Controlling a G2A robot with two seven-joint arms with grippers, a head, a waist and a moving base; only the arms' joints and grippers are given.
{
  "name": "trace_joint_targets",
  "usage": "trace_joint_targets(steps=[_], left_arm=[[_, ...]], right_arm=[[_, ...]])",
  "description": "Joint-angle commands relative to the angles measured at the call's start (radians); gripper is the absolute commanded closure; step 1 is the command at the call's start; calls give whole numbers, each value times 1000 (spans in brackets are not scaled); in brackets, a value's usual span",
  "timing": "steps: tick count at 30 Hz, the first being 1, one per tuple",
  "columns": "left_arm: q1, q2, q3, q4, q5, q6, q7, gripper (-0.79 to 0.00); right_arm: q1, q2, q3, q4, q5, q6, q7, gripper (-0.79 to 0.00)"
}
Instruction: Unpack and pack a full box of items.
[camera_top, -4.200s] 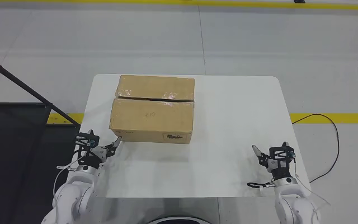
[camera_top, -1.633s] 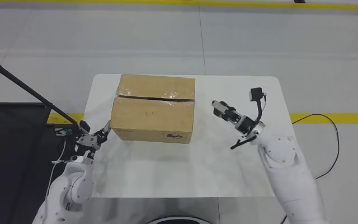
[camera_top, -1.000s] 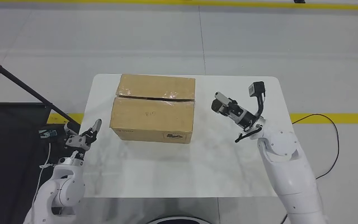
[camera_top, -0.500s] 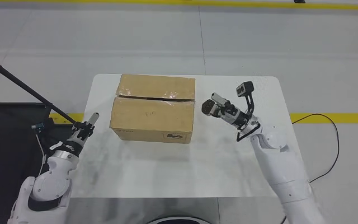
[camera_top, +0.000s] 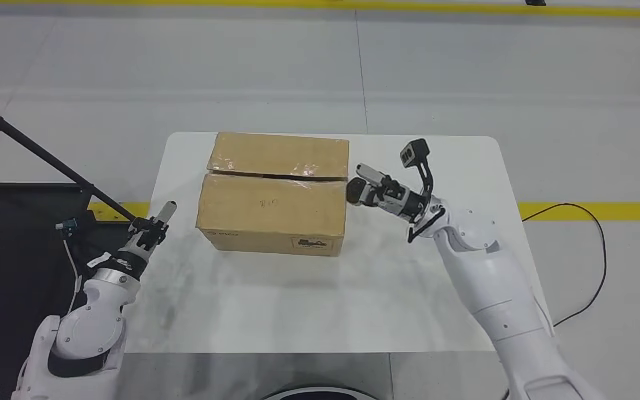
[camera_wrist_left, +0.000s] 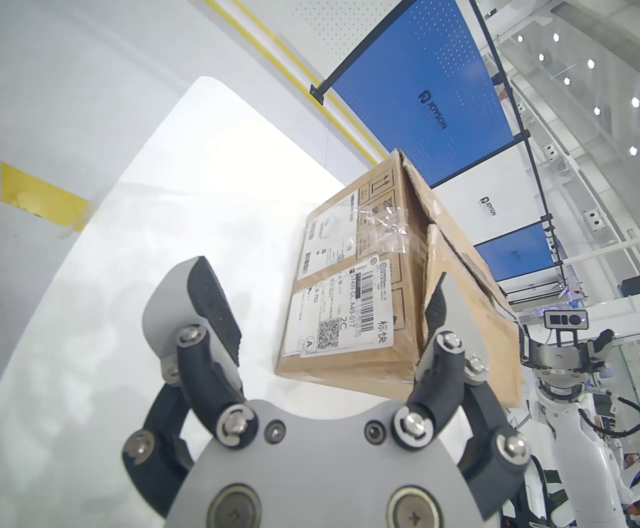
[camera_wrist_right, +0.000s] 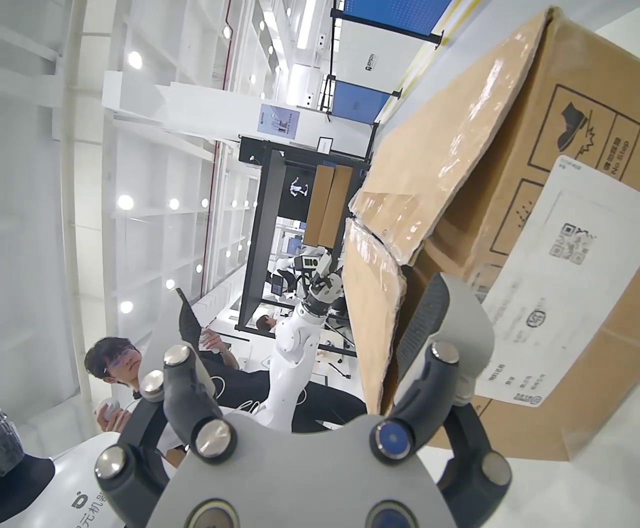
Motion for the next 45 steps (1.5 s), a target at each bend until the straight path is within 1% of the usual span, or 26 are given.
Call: trace_joint_targets(steps=[1, 7, 10, 13, 16, 19, 22, 27, 30, 33, 37, 40, 43, 45], left_arm=[[0, 0, 0, 0, 0, 0, 0, -785], [0, 0, 0, 0, 0, 0, 0, -785], [0, 0, 0, 0, 0, 0, 0, -785], [-1, -1, 1, -2, -18, -18, 7, -785], [2, -1, -4, -5, -33, -47, 13, -785], [6, 0, -12, -8, -67, -91, 7, -785], [12, 1, -23, -9, -100, -144, -10, -785], [27, 7, -43, -11, -134, -270, -62, -785], [42, 12, -59, -10, -131, -363, -101, -785], [62, 20, -82, -7, -121, -464, -170, -785], [90, 31, -95, -2, -74, -565, -256, -785], [106, 38, -101, -1, -9, -623, -296, -785], [114, 41, -95, 9, 51, -658, -297, -785], [118, 43, -89, 14, 73, -664, -294, -785]], right_arm=[[5, -3, -3, 4, 21, -7, 14, -785], [0, -4, 19, -11, 128, -46, 96, -785], [-13, -2, 38, -41, 190, -62, 158, -785], [-33, 3, 56, -85, 244, -65, 235, -785], [-54, 10, 71, -132, 276, -47, 328, -785], [-80, 18, 81, -178, 285, -26, 404, -785], [-102, 26, 76, -223, 252, 7, 464, -785], [-126, 34, 40, -289, 163, 73, 536, -785], [-130, 37, 2, -320, 75, 103, 555, -785], [-125, 37, -49, -337, -11, 127, 571, -785], [-106, 33, -94, -328, -61, 134, 562, -785], [-89, 29, -107, -312, -59, 127, 533, -785], [-77, 25, -94, -301, -9, 106, 481, -785], [-73, 24, -78, -293, 23, 106, 434, -785]])
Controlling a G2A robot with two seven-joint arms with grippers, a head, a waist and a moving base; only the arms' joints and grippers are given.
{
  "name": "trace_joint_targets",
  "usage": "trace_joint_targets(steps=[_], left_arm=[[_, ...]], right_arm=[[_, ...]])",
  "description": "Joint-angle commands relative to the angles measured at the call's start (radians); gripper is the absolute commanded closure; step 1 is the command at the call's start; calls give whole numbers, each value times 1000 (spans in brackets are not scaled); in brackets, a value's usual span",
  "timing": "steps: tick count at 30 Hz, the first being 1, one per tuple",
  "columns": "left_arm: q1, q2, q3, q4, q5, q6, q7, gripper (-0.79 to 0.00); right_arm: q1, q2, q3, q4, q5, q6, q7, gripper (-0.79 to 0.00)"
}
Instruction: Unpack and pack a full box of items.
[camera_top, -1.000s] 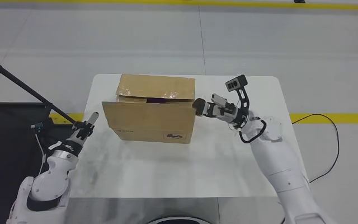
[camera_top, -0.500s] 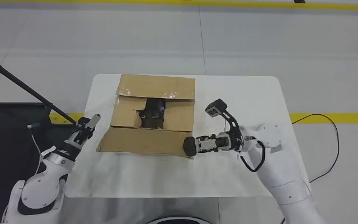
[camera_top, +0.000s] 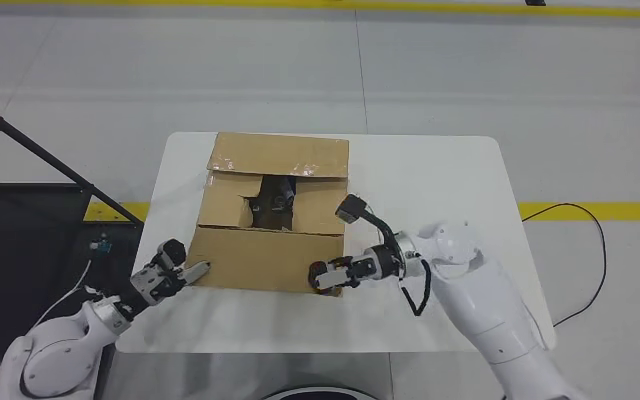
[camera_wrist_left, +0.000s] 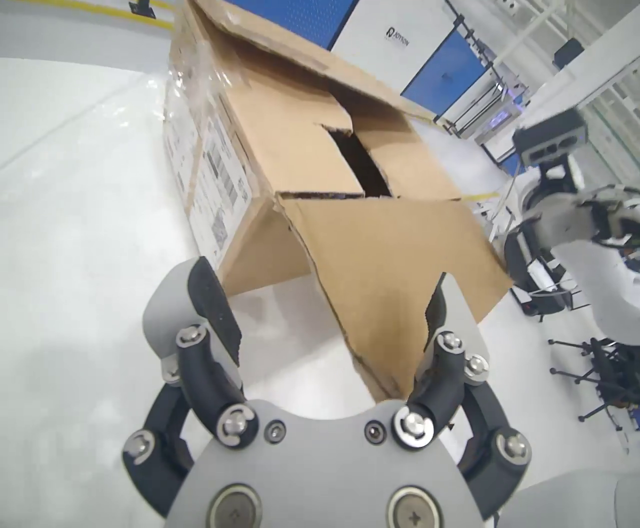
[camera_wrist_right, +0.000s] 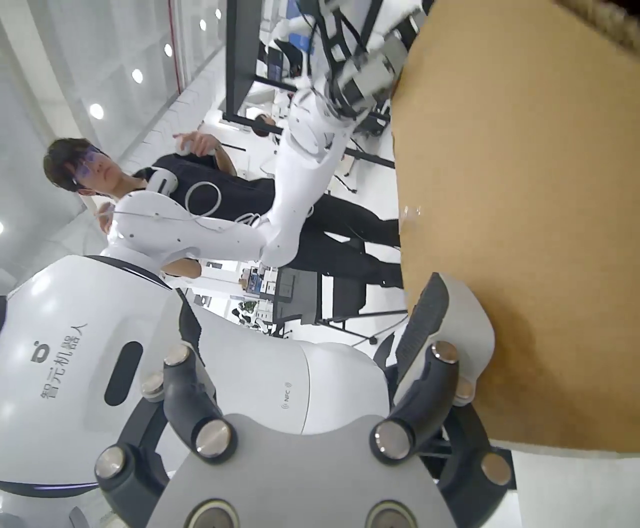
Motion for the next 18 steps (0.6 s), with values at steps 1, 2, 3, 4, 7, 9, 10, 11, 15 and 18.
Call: trace_joint_targets(steps=[1, 2, 3, 4, 7, 9, 10, 11, 15, 18], left_arm=[[3, 2, 8, 6, 10, -9, 0, -785], [3, 3, 8, 9, 11, -14, -3, -785], [3, 5, 7, 13, 17, -16, -5, -785], [2, 7, 7, 15, 25, -17, -10, -785], [-1, 9, 9, 18, 37, -18, -17, -785], [-1, 9, 9, 18, 37, -18, -17, -785], [-1, 9, 9, 18, 37, -18, -17, -785], [-1, 9, 9, 18, 37, -18, -17, -785], [-1, 9, 9, 18, 37, -18, -17, -785], [-1, 9, 9, 18, 37, -18, -17, -785]], right_arm=[[4, -1, 18, 14, 34, 18, -59, -785], [7, -2, 29, 21, 52, 34, -97, -785], [9, -3, 37, 27, 73, 45, -131, -785], [11, -4, 45, 35, 97, 59, -158, -785], [15, -5, 59, 49, 129, 78, -194, -785], [15, -5, 59, 49, 129, 78, -194, -785], [15, -5, 59, 49, 129, 78, -194, -785], [15, -5, 59, 49, 129, 78, -194, -785], [15, -5, 59, 49, 129, 78, -194, -785], [4, -6, 53, 50, 124, 86, -225, -785]])
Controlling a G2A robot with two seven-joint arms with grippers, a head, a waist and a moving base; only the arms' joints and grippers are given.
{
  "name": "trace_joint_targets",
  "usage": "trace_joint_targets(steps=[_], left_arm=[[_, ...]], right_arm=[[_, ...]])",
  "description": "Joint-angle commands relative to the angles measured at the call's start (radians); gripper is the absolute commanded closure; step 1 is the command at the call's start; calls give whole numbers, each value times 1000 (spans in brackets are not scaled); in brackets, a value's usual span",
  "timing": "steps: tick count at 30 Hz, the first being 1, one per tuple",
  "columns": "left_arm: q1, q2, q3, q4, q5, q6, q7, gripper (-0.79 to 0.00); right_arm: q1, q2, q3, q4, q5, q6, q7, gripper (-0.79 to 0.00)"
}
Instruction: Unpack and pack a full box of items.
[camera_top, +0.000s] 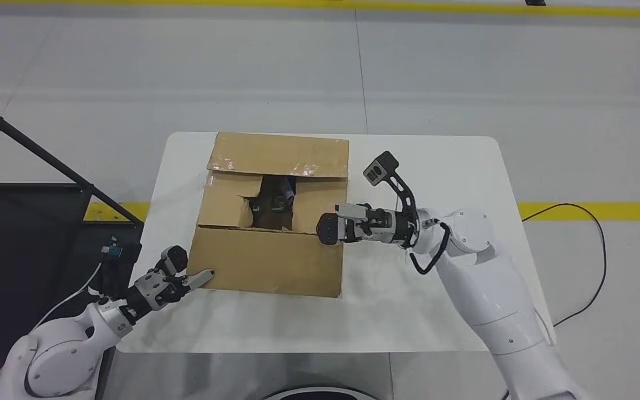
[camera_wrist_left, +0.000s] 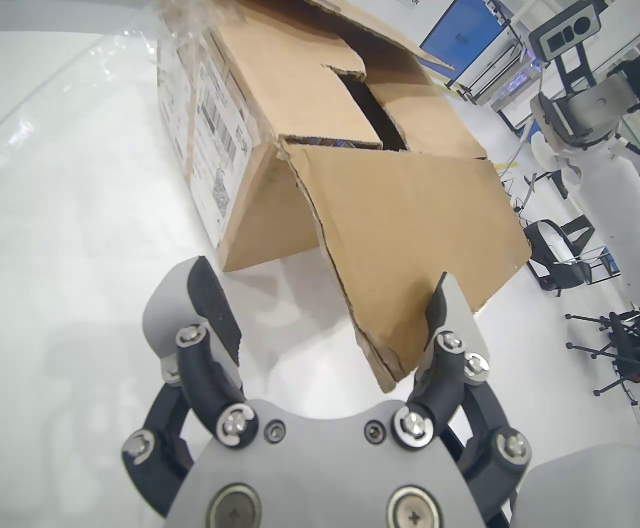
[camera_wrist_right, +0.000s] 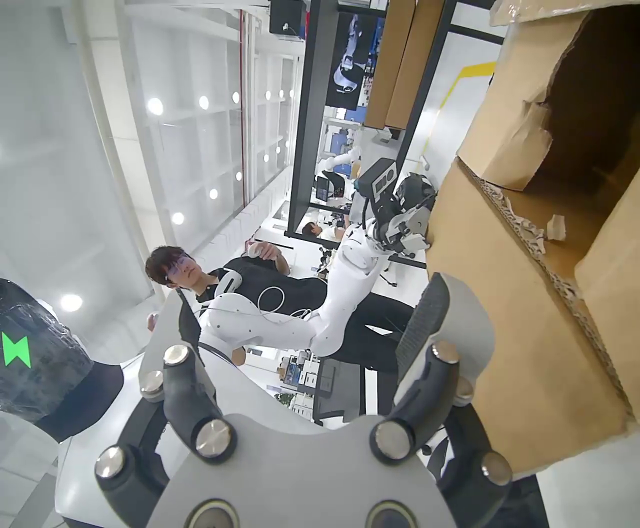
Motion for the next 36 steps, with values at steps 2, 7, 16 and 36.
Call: trace_joint_targets(steps=[2, 7, 16, 36], left_arm=[[0, 0, 0, 0, 0, 0, 0, -785], [0, 0, 0, 0, 0, 0, 0, -785], [0, 0, 0, 0, 0, 0, 0, -785], [0, 0, 0, 0, 0, 0, 0, -785]], right_arm=[[-8, -3, -7, 26, -34, 23, -107, -785], [-14, -10, -14, 66, -80, 37, -269, -785], [16, -22, -26, 106, -157, 49, -425, -785], [203, -86, -100, 332, -203, -126, -586, -785]])
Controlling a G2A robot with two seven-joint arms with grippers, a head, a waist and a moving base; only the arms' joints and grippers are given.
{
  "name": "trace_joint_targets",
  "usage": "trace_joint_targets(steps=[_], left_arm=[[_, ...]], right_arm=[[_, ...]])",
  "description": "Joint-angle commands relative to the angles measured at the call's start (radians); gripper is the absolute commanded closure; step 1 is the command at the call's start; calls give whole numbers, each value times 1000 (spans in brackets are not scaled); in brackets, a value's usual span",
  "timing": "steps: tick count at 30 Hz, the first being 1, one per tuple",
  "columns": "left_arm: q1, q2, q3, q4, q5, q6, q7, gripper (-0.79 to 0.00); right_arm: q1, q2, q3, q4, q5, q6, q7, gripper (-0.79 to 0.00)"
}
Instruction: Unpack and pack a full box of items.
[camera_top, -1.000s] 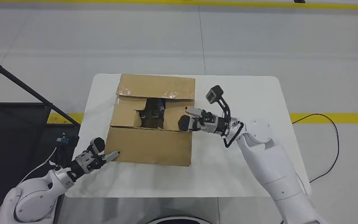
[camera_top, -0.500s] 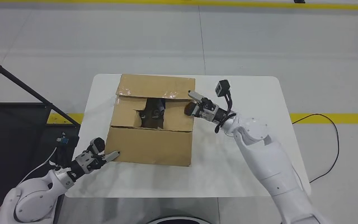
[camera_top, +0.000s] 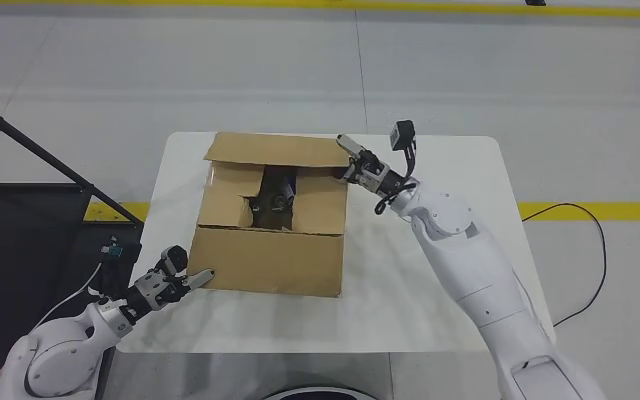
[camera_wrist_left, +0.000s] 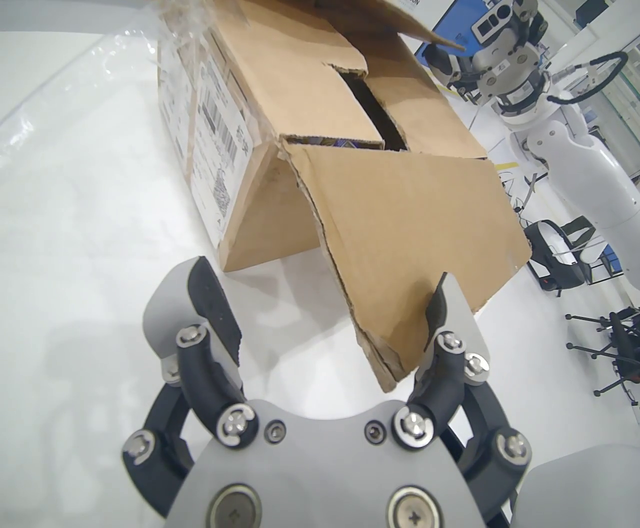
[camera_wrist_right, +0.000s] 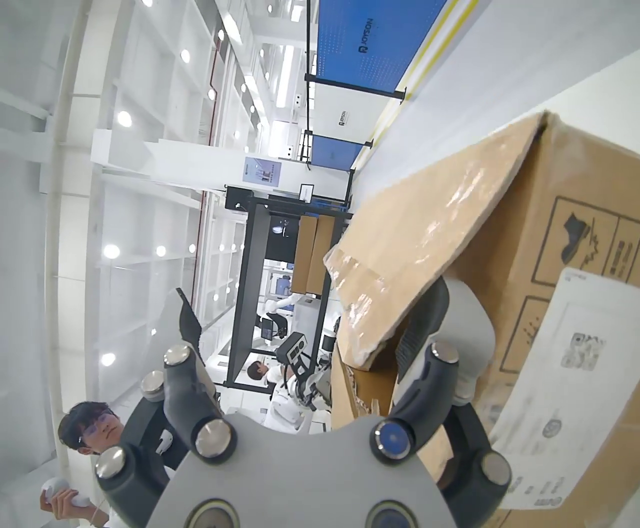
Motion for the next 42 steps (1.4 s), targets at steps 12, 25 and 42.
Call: trace_joint_targets(steps=[12, 25, 42], left_arm=[[0, 0, 0, 0, 0, 0, 0, -785], [0, 0, 0, 0, 0, 0, 0, -785], [43, 5, 17, -43, 66, 10, 87, -785]], right_arm=[[195, -76, -114, 211, -185, -81, -197, -785], [195, -76, -114, 211, -185, -81, -197, -785], [305, -164, -172, 395, -205, -151, -365, -785]])
